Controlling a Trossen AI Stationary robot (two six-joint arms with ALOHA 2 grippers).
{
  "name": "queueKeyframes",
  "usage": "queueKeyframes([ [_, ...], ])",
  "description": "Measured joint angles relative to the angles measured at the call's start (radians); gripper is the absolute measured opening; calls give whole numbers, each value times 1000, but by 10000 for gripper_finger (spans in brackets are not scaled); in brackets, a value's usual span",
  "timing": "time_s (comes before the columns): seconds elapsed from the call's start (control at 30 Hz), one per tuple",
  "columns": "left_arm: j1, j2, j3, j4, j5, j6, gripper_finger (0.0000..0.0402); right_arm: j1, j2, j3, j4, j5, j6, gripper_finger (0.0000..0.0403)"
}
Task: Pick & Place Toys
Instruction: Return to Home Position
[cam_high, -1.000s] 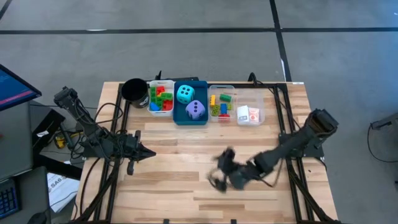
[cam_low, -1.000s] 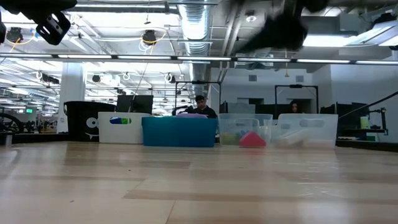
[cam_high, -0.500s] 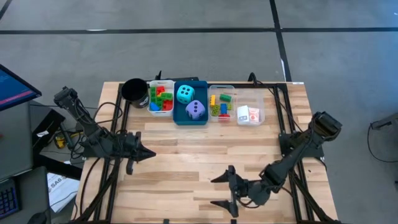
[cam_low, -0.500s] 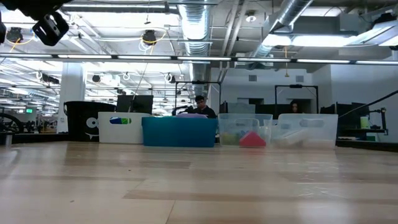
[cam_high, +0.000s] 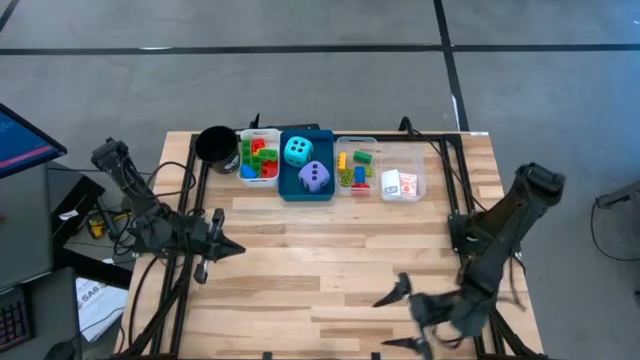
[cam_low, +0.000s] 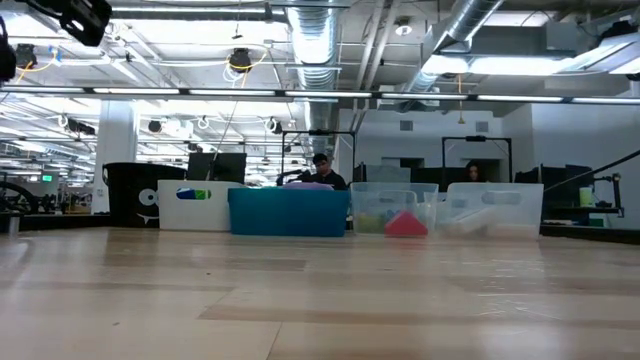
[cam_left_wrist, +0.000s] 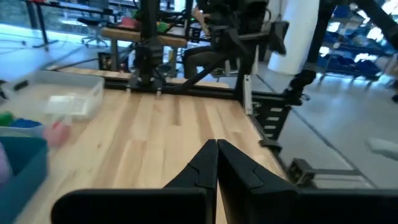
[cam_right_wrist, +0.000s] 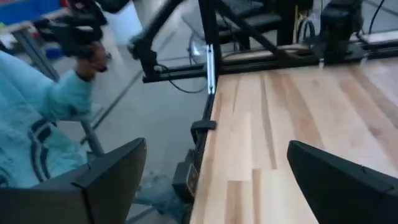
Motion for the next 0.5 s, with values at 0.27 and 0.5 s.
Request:
queueKeyframes([
  [0.27,-58,-114,-102,-49,-92,-3,0,94,-334,-457,507,59,-251,384],
  [0.5,-72,-289,-319,147,-112,39,0,-113,-426,-833,1033,-277,-319,384],
])
